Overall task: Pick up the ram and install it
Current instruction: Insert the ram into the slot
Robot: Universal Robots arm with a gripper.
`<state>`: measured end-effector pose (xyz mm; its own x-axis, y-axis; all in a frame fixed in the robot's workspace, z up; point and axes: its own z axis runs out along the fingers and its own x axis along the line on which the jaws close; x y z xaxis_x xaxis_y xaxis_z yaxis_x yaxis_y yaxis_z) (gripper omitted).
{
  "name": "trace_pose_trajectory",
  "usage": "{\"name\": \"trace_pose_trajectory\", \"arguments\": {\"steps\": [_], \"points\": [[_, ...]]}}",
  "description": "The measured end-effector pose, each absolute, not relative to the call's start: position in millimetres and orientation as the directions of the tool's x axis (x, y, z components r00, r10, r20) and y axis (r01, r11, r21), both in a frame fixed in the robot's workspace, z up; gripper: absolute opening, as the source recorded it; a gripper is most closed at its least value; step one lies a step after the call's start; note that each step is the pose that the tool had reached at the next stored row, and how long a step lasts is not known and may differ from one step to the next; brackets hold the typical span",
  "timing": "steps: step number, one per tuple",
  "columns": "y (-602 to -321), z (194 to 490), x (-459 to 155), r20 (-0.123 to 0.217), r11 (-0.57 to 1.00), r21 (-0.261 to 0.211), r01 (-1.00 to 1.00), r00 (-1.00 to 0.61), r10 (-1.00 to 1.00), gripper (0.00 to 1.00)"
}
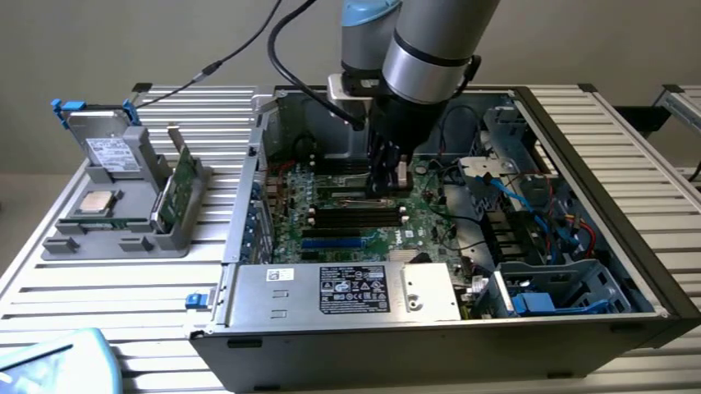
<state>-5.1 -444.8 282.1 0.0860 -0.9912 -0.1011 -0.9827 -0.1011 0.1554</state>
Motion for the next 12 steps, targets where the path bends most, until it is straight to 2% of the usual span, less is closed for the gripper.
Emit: {"name": "trace_pose_trajectory", "arguments": {"steps": [7, 12], "points": [[-441.9, 277.9, -5.0, -0.057, -0.091, 0.164, -0.982, 0.083, -0.995, 0.14], [-434.2, 269.7, -5.0, -0.051, -0.089, 0.165, -0.982, 0.082, -0.995, 0.14]]}}
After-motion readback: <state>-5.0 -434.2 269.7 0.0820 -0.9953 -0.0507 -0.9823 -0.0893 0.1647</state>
